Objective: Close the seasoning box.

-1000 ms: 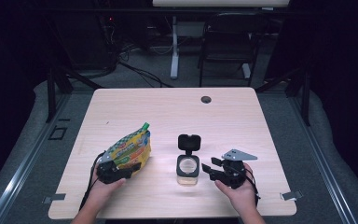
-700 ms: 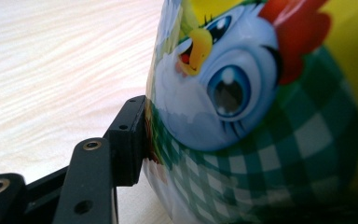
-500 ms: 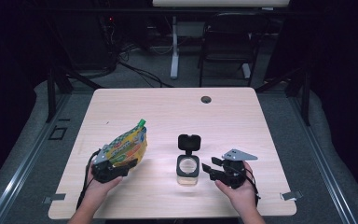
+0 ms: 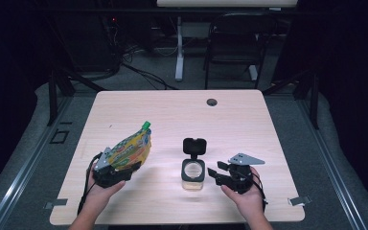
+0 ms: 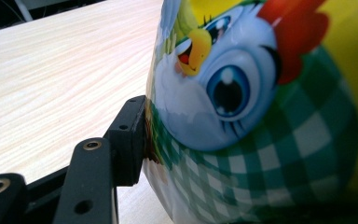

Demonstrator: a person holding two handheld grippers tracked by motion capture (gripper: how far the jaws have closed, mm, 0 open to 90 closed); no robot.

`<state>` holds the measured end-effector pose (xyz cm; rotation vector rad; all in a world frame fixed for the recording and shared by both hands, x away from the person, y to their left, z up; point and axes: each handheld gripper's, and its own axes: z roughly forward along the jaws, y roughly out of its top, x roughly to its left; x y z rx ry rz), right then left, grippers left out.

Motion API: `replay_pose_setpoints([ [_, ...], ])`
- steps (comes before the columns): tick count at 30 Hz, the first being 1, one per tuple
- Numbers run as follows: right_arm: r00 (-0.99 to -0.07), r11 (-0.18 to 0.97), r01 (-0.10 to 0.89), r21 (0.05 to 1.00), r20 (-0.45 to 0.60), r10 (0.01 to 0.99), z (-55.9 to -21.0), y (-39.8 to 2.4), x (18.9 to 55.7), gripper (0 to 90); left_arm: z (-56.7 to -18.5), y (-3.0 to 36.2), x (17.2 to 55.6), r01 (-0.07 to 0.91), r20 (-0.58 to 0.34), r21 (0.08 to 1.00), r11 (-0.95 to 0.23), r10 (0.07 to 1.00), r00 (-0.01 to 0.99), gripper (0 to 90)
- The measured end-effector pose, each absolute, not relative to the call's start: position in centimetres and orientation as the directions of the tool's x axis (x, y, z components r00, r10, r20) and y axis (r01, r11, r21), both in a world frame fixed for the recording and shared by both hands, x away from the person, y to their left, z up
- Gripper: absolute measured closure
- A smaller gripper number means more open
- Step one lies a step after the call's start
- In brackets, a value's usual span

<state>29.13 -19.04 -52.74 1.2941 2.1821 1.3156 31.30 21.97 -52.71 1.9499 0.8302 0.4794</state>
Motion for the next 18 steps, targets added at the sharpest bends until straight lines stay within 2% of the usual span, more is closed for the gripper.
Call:
replay_pose_setpoints([
  [18,-0.559,0.172,0.534,0.828,0.194,0.806,-52.61,-19.03,29.02,49.8,-51.66,21.33,30.56,0.300,0.096,0.864,-0.404,0.716,0.691,46.8],
])
